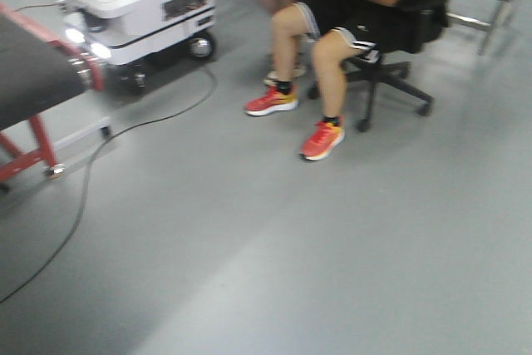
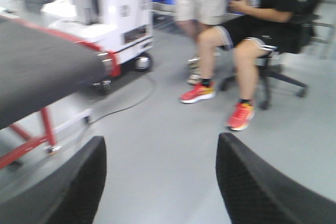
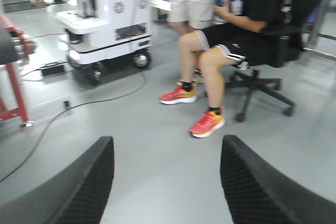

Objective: Move and align brake pads A on conveyor
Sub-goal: 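Back away and turn the base from the conveyor, then drive along the yellow floor line with empty grippers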

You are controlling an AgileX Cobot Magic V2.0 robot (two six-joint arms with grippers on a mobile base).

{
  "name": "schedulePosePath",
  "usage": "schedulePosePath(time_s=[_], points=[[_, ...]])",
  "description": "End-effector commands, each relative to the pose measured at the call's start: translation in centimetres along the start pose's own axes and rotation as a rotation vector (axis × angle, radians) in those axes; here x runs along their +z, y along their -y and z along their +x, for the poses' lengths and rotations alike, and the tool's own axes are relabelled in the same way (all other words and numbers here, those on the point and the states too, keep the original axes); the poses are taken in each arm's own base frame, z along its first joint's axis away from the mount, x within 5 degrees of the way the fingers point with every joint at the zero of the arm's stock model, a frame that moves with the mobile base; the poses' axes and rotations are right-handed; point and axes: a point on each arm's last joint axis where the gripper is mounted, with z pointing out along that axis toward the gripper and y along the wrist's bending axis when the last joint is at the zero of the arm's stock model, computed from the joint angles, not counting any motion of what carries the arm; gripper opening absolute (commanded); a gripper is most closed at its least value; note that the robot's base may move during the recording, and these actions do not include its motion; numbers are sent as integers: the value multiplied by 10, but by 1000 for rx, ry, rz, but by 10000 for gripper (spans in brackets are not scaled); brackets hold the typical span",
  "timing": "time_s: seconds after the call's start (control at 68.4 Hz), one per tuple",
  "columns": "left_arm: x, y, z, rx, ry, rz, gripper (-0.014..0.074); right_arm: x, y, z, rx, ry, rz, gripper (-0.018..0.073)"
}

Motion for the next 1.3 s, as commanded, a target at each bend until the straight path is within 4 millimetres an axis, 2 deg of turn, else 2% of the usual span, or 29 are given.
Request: schedulePosePath(time_s=[0.0,1.287], points=[[-2,1,-14,-4,87,12,429,-2,1,-14,-2,81,18,423],[-2,1,-14,-4,87,12,429,-2,1,-13,-2,78,17,423]])
